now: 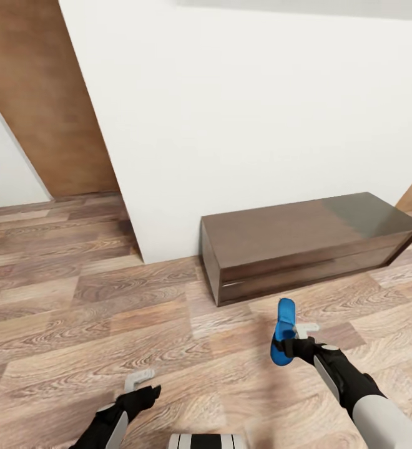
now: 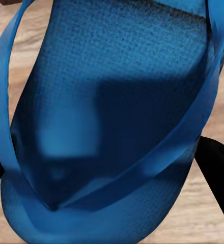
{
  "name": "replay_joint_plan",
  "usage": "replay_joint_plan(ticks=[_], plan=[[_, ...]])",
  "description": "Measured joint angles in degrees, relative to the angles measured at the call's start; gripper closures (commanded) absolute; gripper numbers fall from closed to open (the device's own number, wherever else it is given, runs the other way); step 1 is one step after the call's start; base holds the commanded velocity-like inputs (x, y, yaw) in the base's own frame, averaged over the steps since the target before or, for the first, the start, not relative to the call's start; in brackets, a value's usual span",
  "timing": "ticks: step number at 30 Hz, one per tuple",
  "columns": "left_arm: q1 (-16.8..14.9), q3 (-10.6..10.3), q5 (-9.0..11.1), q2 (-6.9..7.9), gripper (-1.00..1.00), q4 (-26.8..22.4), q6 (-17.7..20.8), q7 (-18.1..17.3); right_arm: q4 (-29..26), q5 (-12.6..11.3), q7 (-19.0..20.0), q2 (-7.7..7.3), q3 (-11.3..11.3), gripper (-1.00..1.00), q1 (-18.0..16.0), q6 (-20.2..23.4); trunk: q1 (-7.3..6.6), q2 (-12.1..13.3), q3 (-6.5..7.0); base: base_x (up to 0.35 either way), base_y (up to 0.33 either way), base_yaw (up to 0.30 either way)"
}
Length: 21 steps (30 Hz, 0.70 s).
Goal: In the bedroom, move the book from the bed onto either nightstand, and place the two sandals side by side next to the bed.
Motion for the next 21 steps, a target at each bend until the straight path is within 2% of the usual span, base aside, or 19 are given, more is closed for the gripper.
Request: replay_joint_plan(ticks=[4,7,11,15,19,21], plan=[[0.0,0.1,0.1,-0.03,-1.0,1.7,-3.5,1.7,0.8,0.0,-0.1,0.01,1.8,1.0,0.3,-0.3,-0.1,0.1,0.89,0.0,0.0,0.243],[0.0,0.1,0.2,-0.02,-1.0,2.2,-4.5,2.2,1.3,0.0,-0.1,0.12,3.7,1.0,0.7,-0.4,-0.18,0.1,1.55,0.0,0.016,0.243],[0.0,0.1,0.3,-0.01,-1.0,2.9,-4.8,2.3,2.3,0.0,-0.3,1.29,4.4,1.0,0.8,-0.4,-0.28,0.1,2.44,0.0,0.198,0.243],[0.0,0.1,0.3,-0.02,-1.0,3.2,-4.8,2.3,2.4,0.0,-0.4,1.5,4.5,1.0,0.8,-0.3,-0.39,0.2,3.33,0.0,0.279,0.243],[0.0,0.7,3.3,0.1,-1.0,4.0,-4.7,2.1,2.4,0.1,-0.5,1.66,4.5,1.0,0.8,-0.4,-0.41,0.2,3.55,0.111,0.258,0.243],[0.0,0.8,3.6,0.12,-1.0,4.0,-4.7,2.1,2.4,0.1,-0.5,1.64,4.5,1.0,0.8,-0.4,-0.41,0.2,3.55,0.231,0.197,0.243]])
